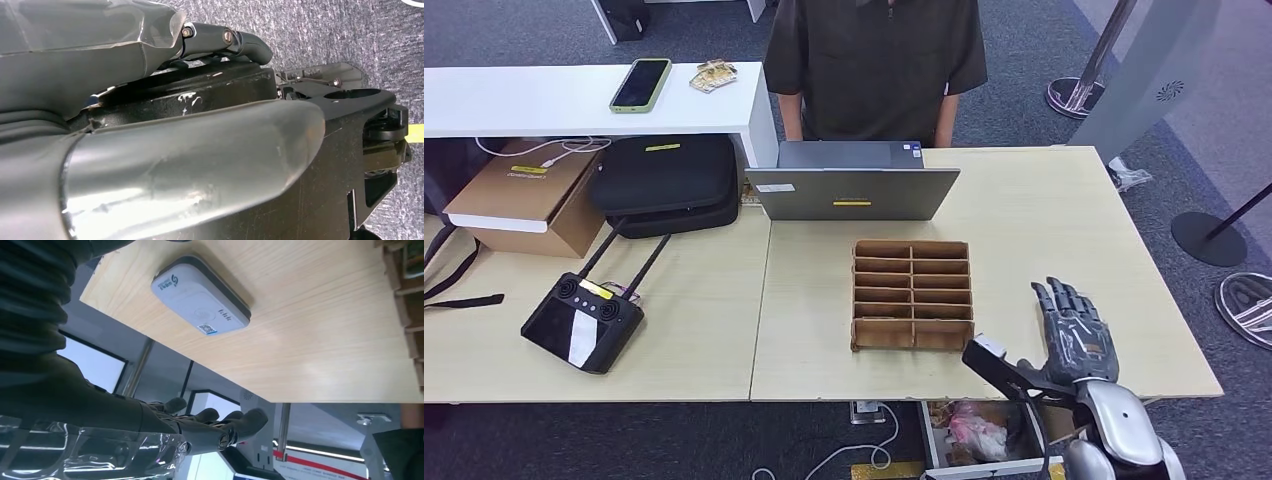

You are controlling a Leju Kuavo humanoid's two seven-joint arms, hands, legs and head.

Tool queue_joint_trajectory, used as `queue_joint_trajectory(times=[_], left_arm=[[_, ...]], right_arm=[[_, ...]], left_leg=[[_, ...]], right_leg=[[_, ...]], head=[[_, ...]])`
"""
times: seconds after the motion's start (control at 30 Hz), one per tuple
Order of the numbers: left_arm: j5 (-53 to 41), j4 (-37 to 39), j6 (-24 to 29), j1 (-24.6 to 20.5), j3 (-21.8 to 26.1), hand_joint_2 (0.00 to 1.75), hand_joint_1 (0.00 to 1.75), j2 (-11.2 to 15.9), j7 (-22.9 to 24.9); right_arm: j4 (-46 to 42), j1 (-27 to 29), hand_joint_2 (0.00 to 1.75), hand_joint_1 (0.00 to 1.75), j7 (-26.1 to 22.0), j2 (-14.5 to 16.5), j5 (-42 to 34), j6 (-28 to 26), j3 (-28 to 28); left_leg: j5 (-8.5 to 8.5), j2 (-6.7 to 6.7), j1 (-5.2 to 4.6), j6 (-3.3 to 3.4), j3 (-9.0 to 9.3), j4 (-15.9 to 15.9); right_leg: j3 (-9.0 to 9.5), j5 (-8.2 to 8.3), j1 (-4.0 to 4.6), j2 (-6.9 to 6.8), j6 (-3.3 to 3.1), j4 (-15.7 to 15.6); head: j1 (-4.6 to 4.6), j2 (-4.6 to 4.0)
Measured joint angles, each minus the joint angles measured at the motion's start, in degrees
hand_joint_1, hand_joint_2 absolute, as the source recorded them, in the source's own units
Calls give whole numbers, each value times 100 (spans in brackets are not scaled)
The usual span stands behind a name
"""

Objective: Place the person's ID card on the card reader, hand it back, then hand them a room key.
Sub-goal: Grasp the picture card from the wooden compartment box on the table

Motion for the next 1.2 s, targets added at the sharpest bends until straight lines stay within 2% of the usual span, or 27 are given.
queue_joint_trajectory(times=[0.1, 0.47, 0.63, 0.87, 1.0, 1.2], left_arm=[[57, 0, -18, 0, 1, 0, 0, 4, 0], [52, -1, -31, -6, 4, 0, 0, 9, 21], [-1, -2, -16, -19, 4, 0, 0, 8, 49], [22, -2, -12, -259, 4, 0, 0, 33, 562], [-37, -15, -14, -333, 3, 0, 0, 36, 657], [-71, -22, -16, -403, 2, 0, 0, 35, 717]], right_arm=[[-8, 24, 0, 0, -14, -26, -212, -41, 122], [146, -116, 0, 0, 173, -32, -504, -337, 569], [206, -175, 0, 0, 308, 77, -463, -351, 684], [418, -401, 0, 0, 304, 355, -384, -330, 864], [503, -411, 175, 0, 293, 491, -350, -335, 894], [601, -409, 175, 0, 124, 604, -518, -340, 887]], left_leg=[[0, 1, 0, 0, 0, 0], [0, -1, -1, 0, 0, 0], [0, 0, 0, 0, 0, 0], [4, -1, 1, -2, 3, 0], [4, -1, 1, -2, 2, 0], [2, -1, 0, -2, 1, 0]], right_leg=[[0, 0, 0, 0, 0, 0], [1, 0, -1, -1, 0, 0], [1, 0, 0, 0, 0, 1], [1, 1, 1, 0, 0, 2], [1, 1, 1, 1, 0, 3], [0, 1, 0, 2, 0, 1]], head=[[0, 0], [-1, 0], [0, 0], [1, 0], [0, 0], [2, 0]])
